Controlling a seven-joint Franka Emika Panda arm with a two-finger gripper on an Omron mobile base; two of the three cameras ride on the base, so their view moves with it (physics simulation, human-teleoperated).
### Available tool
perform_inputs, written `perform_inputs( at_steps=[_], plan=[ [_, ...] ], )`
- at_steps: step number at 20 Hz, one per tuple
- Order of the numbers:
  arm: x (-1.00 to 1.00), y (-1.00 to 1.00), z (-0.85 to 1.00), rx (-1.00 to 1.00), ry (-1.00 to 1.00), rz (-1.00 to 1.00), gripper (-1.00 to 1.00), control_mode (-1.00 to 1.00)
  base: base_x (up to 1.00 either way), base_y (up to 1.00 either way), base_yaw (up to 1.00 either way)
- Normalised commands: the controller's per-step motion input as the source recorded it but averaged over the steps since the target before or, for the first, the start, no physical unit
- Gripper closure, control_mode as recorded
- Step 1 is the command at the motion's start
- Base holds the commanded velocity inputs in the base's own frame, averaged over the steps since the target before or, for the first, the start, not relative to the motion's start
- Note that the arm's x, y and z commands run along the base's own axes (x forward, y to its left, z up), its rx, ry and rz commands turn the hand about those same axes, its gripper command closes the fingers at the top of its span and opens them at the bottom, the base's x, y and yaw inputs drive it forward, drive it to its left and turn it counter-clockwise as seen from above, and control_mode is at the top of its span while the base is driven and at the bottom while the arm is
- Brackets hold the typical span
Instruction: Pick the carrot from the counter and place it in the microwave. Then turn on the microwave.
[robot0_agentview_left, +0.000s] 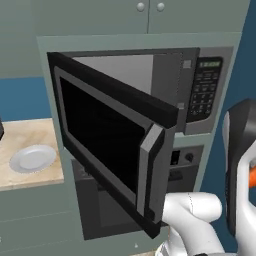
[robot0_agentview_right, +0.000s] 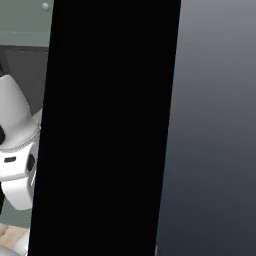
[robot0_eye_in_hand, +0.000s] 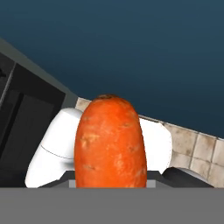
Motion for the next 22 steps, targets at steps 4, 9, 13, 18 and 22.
perform_inputs(
  at_steps=[4,9,13,18,22],
  plan=[
    [0.00,0.00,0.00,0.00,0.00,0.00,1.00,1.00,0.29,0.00,0.00],
    [0.00,0.00,0.00,0.00,0.00,0.00,1.00,1.00,0.31,-0.07,0.00],
    [0.00,0.00,0.00,0.00,0.00,0.00,1.00,1.00,0.32,-0.22,0.03],
    [0.00,0.00,0.00,0.00,0.00,0.00,1.00,1.00,0.22,-0.24,0.05],
    [0.00,0.00,0.00,0.00,0.00,0.00,1.00,1.00,0.17,-0.35,0.09]
  ],
)
